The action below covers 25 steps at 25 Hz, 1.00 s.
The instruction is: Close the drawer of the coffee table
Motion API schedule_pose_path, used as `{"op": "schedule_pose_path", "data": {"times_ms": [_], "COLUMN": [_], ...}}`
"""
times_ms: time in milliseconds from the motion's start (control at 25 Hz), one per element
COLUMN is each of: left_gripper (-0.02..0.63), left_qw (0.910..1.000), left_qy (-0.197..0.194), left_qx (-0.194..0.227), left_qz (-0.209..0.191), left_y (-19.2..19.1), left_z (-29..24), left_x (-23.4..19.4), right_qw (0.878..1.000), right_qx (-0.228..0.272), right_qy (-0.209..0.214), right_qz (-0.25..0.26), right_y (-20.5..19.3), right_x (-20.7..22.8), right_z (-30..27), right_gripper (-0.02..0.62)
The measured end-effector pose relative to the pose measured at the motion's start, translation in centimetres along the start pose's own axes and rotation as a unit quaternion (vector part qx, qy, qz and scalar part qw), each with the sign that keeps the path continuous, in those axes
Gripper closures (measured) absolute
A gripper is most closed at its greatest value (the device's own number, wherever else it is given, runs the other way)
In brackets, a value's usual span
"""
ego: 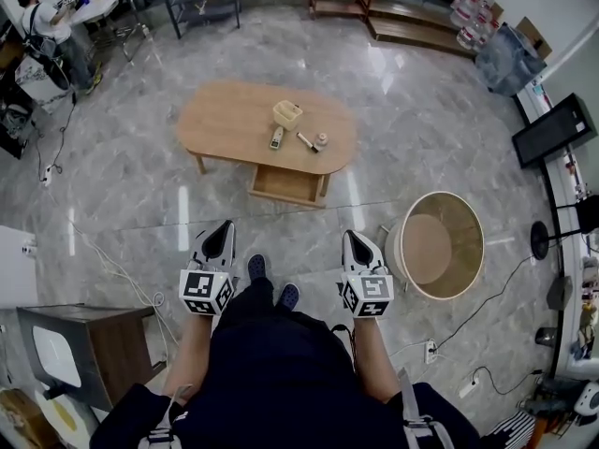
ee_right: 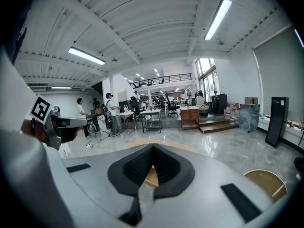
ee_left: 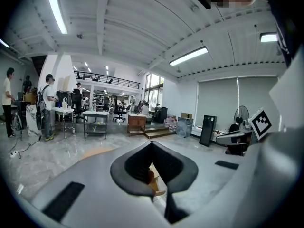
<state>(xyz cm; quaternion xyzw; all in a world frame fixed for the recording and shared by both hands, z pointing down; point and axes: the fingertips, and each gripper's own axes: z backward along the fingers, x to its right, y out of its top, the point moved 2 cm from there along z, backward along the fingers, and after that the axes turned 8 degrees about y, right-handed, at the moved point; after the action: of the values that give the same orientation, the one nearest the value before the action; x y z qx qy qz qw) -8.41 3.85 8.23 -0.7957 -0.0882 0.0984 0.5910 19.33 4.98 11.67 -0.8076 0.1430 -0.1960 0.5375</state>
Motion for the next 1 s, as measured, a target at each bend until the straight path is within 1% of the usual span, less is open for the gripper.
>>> {"op": "schedule_pose_path", "data": {"times_ms": [240, 400, 640, 720, 1000], "left_gripper": [0.581, 0.581, 0.581, 0.581, 0.581], "left_qw": [1.0000, 0.9998, 0.9996, 0.9996, 0.9993], "left_qy": [-0.005, -0.009, -0.014, -0.016, -0.019], "left_qx": [0.007, 0.007, 0.021, 0.021, 0.020], "left_qz": [0.002, 0.014, 0.012, 0.011, 0.024], "left_y": [0.7, 0.7, 1.9, 2.5, 3.3], "left_z": [-1.5, -3.4, -7.7, -8.9, -13.1], "left_x": [-0.3, -1.3, -3.3, -4.1, -6.5], "right_qw": [1.000, 1.000, 0.999, 0.999, 0.999], "right_qx": [0.012, 0.012, 0.029, 0.031, 0.032], "right_qy": [-0.001, -0.008, -0.024, -0.028, -0.040], "right_qz": [-0.015, -0.016, -0.011, -0.011, -0.009], "right_y": [0.8, 1.0, 3.1, 3.7, 5.6], "right_x": [0.7, 1.0, 2.4, 2.7, 4.1], "right_z": [-1.1, -2.6, -5.9, -6.8, -10.3], "right_gripper": [0.569, 0.569, 0.569, 0.569, 0.569]}}
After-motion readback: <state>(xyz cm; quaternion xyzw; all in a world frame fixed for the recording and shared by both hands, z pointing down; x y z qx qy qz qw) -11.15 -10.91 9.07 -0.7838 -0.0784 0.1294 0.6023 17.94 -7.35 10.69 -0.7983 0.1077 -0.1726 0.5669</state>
